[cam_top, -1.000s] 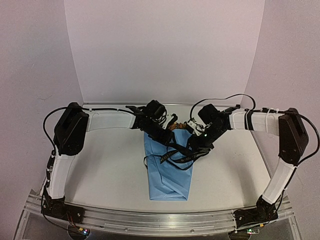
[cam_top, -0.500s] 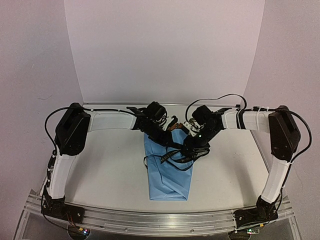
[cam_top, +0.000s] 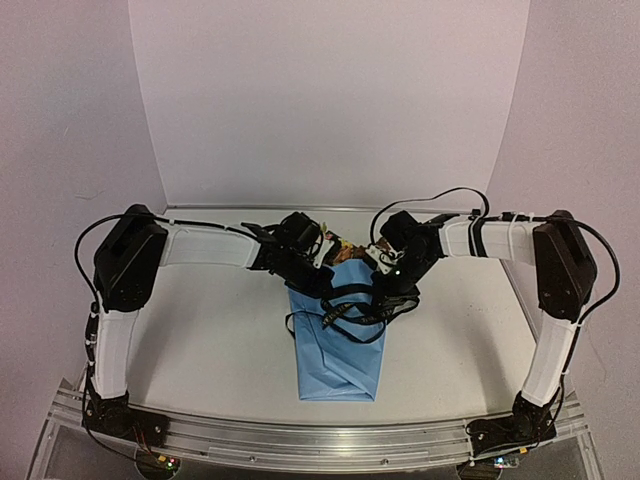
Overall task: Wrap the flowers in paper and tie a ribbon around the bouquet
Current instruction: Place the ribbon on the folded bouquet, then cross the ribbon over the folded bouquet.
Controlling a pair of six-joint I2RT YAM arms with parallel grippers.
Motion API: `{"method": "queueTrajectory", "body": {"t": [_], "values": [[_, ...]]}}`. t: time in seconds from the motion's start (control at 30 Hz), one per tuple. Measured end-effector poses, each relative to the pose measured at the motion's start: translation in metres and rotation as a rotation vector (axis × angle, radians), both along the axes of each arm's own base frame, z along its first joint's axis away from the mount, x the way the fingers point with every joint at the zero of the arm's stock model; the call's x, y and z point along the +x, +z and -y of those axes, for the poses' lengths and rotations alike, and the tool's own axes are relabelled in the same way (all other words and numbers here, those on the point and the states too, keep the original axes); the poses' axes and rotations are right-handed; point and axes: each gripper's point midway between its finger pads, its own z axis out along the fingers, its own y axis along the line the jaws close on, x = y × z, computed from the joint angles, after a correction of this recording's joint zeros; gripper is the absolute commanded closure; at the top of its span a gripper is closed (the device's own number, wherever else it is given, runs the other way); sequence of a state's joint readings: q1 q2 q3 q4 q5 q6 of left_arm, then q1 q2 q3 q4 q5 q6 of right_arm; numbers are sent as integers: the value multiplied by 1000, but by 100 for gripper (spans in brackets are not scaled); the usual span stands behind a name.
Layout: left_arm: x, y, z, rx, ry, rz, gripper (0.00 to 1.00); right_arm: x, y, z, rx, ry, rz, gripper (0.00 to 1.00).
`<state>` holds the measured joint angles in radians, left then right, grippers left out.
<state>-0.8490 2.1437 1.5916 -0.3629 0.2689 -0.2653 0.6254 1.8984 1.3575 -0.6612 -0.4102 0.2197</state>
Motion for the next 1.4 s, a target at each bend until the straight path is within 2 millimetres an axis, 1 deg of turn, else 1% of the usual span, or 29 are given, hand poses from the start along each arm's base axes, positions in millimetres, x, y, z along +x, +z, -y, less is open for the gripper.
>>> {"method": "queueTrajectory", "body": {"t": [0.2, 0.3, 0.37, 0.47, 0.6, 0.7, 0.83, 0.9, 1.03, 1.07, 1.13, 1.17, 1.23, 1.3, 1.33, 1.4], "values": [[0, 28, -27, -38, 114, 46, 100, 0, 1, 8, -37, -38, 1, 100], [0, 42, -47, -55, 187, 72, 100, 4, 8, 15, -49, -84, 20, 100], [-1, 46, -63, -60, 242, 80, 100, 8, 15, 20, -54, -117, 39, 100], [-8, 43, -86, -51, 308, 74, 100, 17, 26, 30, -63, -176, 70, 100], [-20, 27, -114, -13, 385, 48, 99, 28, 30, 42, -85, -250, 89, 100], [-31, 16, -134, 16, 438, 31, 100, 42, 40, 47, -80, -312, 111, 100], [-39, 9, -155, 44, 505, 26, 100, 63, 62, 46, -32, -379, 151, 100], [-41, 10, -167, 56, 549, 31, 100, 71, 71, 44, -5, -400, 166, 100], [-39, 16, -193, 75, 646, 52, 99, 74, 81, 33, 50, -405, 165, 100], [-36, 19, -201, 78, 680, 62, 98, 72, 82, 29, 58, -398, 161, 100], [-32, 24, -216, 81, 743, 78, 87, 68, 83, 21, 75, -378, 156, 100], [-30, 26, -224, 82, 769, 87, 80, 66, 83, 17, 82, -368, 154, 100], [-29, 29, -237, 82, 819, 93, 62, 62, 85, 9, 96, -349, 152, 100], [-28, 31, -245, 86, 853, 101, 50, 59, 85, 4, 106, -338, 146, 100], [-27, 32, -247, 88, 860, 106, 46, 57, 86, 1, 113, -334, 143, 100], [-26, 35, -247, 79, 862, 117, 43, 56, 88, -3, 131, -332, 136, 100]]}}
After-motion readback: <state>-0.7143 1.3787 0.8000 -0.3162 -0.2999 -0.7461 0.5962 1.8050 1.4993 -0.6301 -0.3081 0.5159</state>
